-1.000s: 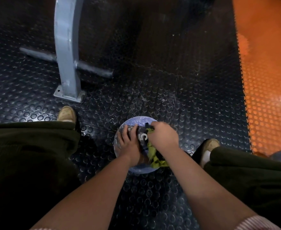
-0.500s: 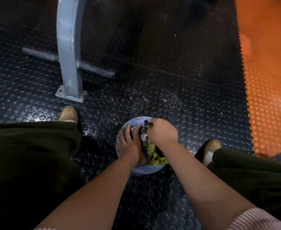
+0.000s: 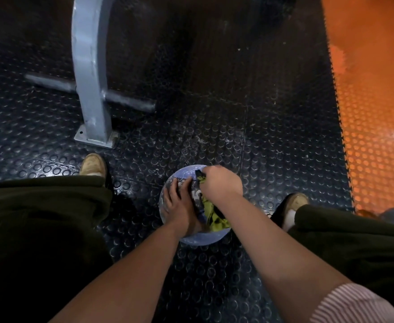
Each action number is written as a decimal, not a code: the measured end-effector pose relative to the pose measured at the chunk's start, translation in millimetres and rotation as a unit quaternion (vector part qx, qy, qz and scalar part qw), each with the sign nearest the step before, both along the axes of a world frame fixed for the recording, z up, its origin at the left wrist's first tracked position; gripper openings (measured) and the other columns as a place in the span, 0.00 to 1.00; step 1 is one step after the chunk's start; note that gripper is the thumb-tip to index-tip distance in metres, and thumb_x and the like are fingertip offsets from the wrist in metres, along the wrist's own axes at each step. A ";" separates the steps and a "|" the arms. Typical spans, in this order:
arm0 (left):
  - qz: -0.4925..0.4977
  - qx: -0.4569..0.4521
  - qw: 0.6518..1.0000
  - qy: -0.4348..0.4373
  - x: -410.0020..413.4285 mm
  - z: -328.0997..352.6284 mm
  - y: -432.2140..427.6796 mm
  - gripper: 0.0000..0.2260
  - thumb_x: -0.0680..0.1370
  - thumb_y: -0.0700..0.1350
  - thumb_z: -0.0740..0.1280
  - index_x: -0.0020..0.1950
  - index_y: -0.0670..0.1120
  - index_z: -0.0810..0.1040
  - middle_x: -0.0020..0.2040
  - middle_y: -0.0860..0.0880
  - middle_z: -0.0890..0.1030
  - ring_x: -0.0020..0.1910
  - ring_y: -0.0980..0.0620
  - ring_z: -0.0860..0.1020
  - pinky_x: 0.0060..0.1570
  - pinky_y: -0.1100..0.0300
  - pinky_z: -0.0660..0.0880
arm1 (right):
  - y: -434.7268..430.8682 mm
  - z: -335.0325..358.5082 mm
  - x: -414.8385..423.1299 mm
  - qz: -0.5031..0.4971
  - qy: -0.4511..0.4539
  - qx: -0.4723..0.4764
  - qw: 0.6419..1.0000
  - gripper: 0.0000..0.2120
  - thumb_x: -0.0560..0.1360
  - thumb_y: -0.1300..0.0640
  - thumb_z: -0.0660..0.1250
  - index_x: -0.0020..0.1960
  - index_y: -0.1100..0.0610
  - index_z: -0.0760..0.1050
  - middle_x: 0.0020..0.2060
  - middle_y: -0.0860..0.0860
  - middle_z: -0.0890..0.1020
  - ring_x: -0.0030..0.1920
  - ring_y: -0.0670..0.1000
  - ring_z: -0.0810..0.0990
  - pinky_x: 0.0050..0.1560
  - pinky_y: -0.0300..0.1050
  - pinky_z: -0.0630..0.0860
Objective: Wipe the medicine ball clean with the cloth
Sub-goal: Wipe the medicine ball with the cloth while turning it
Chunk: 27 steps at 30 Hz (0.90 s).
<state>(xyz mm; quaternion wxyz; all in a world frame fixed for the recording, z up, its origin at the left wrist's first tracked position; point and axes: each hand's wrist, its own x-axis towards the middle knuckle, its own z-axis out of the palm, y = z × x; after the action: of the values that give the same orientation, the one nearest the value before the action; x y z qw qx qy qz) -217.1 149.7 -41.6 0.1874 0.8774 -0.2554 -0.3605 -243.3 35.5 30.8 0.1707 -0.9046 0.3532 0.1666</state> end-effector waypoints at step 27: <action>-0.004 -0.006 1.000 0.027 2.3 0.6 -5.5 0.56 0.63 0.55 0.80 0.77 0.59 0.41 0.77 0.52 0.34 0.77 0.44 0.36 0.74 0.41 0.44 | -9.2 6.9 -26.0 -0.009 0.040 -0.023 0.999 0.14 0.76 0.61 0.60 0.60 0.55 0.74 0.54 0.54 0.76 0.52 0.57 0.78 0.44 0.48 0.73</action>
<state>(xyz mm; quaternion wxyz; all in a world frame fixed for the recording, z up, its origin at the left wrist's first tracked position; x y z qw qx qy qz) -214.8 144.2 -41.0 0.1981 0.8651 -0.2563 -0.3829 -269.3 26.3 37.8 0.1371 -0.8977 0.3714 0.1933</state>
